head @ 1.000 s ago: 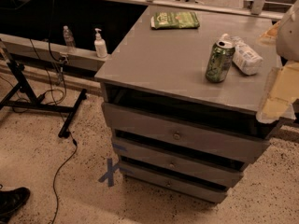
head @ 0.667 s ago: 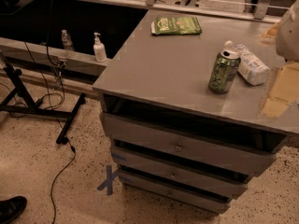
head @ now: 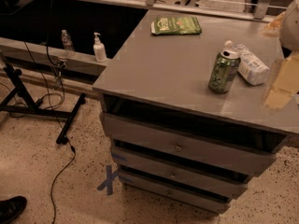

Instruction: Pick green can

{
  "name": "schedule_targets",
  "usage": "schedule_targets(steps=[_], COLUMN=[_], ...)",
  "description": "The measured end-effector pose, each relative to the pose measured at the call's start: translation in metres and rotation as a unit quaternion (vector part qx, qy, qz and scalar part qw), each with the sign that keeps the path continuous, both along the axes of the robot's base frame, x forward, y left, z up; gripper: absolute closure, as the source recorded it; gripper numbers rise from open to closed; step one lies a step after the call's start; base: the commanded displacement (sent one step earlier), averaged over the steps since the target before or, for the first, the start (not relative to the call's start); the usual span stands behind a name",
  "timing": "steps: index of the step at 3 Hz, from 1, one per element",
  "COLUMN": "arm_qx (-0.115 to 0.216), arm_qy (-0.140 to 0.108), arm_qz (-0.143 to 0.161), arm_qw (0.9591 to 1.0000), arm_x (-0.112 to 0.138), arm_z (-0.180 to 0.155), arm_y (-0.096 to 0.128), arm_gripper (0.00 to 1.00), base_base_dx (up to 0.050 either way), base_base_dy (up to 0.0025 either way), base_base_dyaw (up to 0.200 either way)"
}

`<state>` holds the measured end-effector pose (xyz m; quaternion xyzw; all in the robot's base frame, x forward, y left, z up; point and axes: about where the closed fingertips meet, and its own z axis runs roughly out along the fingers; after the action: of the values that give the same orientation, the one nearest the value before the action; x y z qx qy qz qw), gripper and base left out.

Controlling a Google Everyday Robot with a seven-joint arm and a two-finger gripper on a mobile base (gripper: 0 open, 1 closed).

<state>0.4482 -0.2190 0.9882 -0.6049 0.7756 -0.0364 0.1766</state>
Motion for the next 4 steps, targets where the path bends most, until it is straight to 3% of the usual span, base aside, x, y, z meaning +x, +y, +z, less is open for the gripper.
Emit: schedule_targets(steps=[1, 2, 3, 4], arm_qx=[0.045, 0.117, 0.197, 0.259], arm_qy=[-0.030, -0.057, -0.071, -0.066], arm_qz=[0.001, 0.001, -0.011, -0.027], arm_qw=[0.9985, 0.9916, 0.9777, 0.9634], arm_x=[0.030, 0.062, 0.087, 0.103], arm_z=[0.007, 0.002, -0.010, -0.031], arm_y=[-0.015, -0.024, -0.032, -0.036], arm_gripper=[0.00, 0.00, 0.00, 0.00], base_base_dx=[0.000, 0.000, 0.000, 0.000], base_base_dy=[0.00000, 0.00000, 0.00000, 0.00000], base_base_dyaw=[0.000, 0.000, 0.000, 0.000])
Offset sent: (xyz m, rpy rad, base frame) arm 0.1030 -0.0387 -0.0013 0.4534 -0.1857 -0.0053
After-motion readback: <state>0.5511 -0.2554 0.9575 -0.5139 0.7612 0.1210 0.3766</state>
